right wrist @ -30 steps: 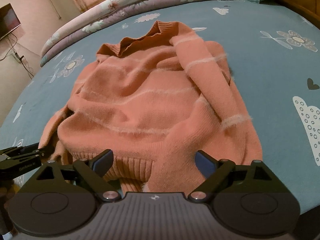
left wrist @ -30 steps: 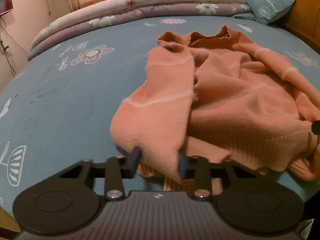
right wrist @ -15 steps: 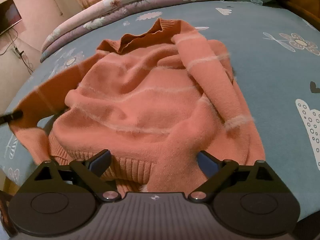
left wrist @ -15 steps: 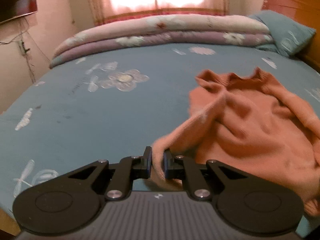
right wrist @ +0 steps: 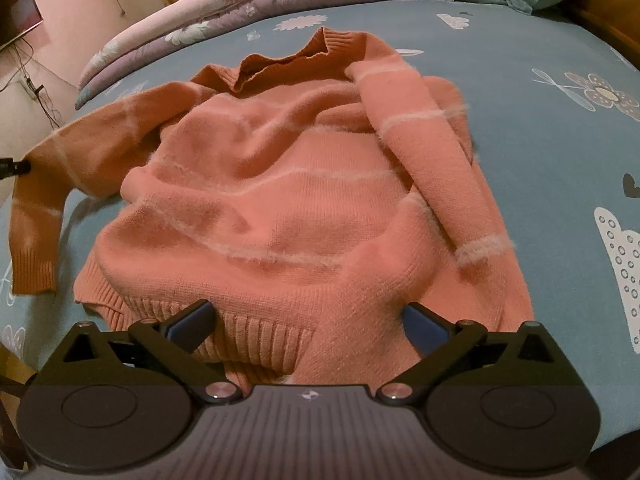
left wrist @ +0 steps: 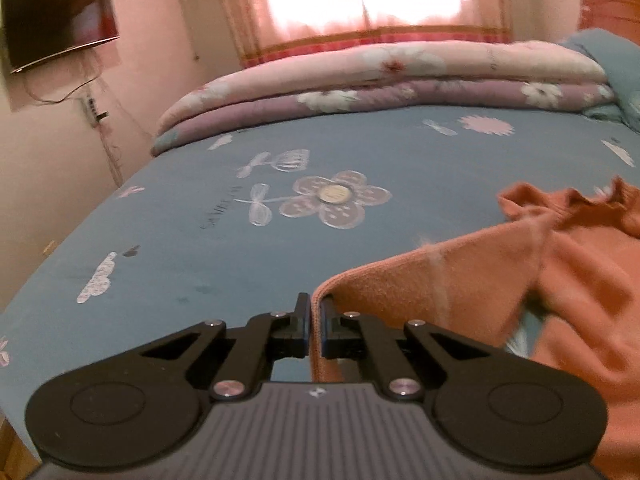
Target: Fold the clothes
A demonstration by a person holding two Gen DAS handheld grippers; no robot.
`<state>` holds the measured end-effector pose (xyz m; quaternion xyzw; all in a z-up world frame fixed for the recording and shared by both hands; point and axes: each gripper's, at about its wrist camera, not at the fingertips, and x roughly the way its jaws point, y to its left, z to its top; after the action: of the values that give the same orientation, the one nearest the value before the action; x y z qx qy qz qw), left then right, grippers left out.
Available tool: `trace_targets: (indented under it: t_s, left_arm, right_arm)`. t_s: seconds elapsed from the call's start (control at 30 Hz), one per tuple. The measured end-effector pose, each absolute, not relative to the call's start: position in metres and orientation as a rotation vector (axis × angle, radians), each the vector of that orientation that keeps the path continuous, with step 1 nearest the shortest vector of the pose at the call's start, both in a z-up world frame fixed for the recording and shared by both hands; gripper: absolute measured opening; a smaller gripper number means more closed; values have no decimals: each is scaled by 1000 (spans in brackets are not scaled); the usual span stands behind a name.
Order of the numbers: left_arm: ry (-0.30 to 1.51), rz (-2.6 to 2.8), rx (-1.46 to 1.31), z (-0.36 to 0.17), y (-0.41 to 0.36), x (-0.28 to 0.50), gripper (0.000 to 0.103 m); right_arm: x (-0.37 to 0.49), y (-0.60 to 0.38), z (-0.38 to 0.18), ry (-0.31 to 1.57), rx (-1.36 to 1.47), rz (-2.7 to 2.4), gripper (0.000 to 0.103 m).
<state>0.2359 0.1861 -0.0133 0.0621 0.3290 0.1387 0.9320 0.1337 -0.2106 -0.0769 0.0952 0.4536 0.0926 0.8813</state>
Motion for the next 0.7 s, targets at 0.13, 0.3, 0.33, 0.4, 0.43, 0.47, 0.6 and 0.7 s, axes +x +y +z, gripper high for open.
trace_targets:
  t_s: [0.13, 0.3, 0.33, 0.4, 0.43, 0.47, 0.6, 0.7]
  left_arm:
    - [685, 343, 99, -14, 216, 255, 2]
    - [722, 414, 80, -27, 245, 281, 2]
    - [731, 423, 70, -30, 250, 287, 2]
    - [737, 444, 56, -36, 256, 295, 2]
    - [739, 454, 59, -40, 259, 299, 2]
    - [741, 467, 62, -44, 260, 303, 2]
    - [769, 493, 73, -60, 263, 314, 3]
    - [800, 502, 85, -72, 266, 317, 8]
  right_arm:
    - [131, -206, -65, 911, 172, 199, 102]
    - [126, -195, -48, 845, 84, 218, 102]
    - [126, -192, -46, 837, 63, 217, 102]
    - [127, -187, -46, 834, 23, 217, 102]
    - [127, -185, -47, 839, 12, 215, 102]
    - [128, -184, -49, 845, 3, 212, 102]
    - [133, -185, -61, 892, 10, 199, 102]
    - [135, -188, -69, 912, 19, 198, 103]
